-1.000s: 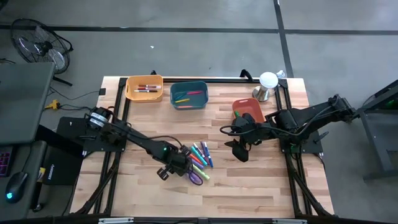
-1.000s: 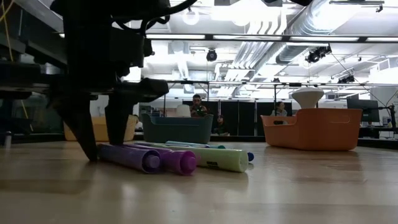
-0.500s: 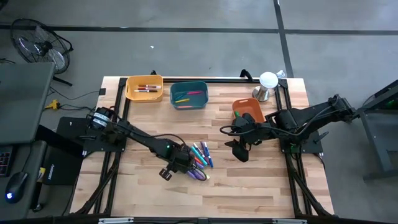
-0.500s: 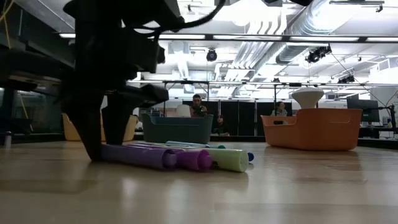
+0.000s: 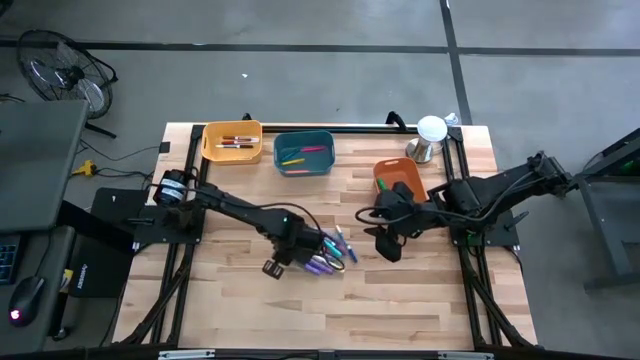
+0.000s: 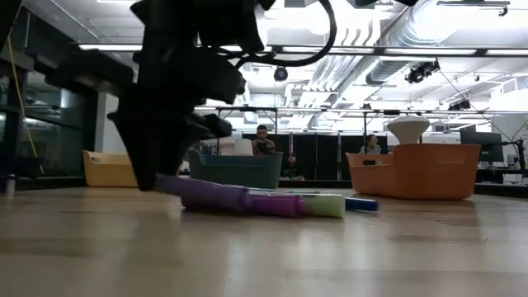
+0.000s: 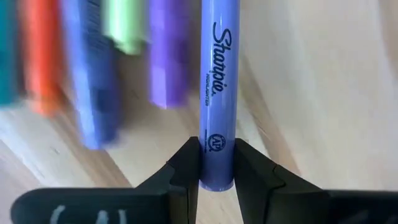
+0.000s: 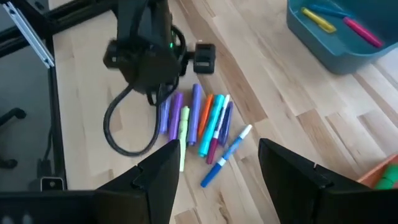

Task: Pick & Place Markers
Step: Put the bottom light purple highlighter pen into the orange bin

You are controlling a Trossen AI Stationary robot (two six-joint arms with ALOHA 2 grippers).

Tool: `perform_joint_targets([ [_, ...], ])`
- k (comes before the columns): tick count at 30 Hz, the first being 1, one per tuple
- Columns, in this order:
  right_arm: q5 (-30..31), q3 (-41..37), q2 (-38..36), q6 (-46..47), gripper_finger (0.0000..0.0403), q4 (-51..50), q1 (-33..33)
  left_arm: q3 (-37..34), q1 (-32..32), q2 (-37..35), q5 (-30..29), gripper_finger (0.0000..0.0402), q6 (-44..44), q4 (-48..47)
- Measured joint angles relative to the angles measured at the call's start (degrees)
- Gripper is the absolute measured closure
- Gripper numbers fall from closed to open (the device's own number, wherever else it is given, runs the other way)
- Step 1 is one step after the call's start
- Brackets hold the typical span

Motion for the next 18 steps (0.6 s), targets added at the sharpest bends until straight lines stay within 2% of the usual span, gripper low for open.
perform_joint_targets([
  [5, 0.0, 0.0, 0.0, 1.3, 0.0196, -2.8, 1.0, 4.2, 0.5, -0.1, 1.9, 0.0332, 3.0, -12.0],
  [9, 0.2, 0.0, 0.0, 3.4, 0.0197, -5.7, 2.4, 7.7, 0.5, -0.1, 0.8, 0.0332, 5.2, -18.3],
  [14, 4.6, -0.5, 0.0, 5.9, 0.0196, -7.8, 5.6, 12.4, 0.9, -0.2, 0.6, 0.0332, 5.0, -18.6],
  [18, 7.3, -4.6, 0.0, 9.4, 0.0196, -6.7, 9.1, 16.7, 1.8, -0.2, -0.7, 0.0332, 3.3, -17.1],
])
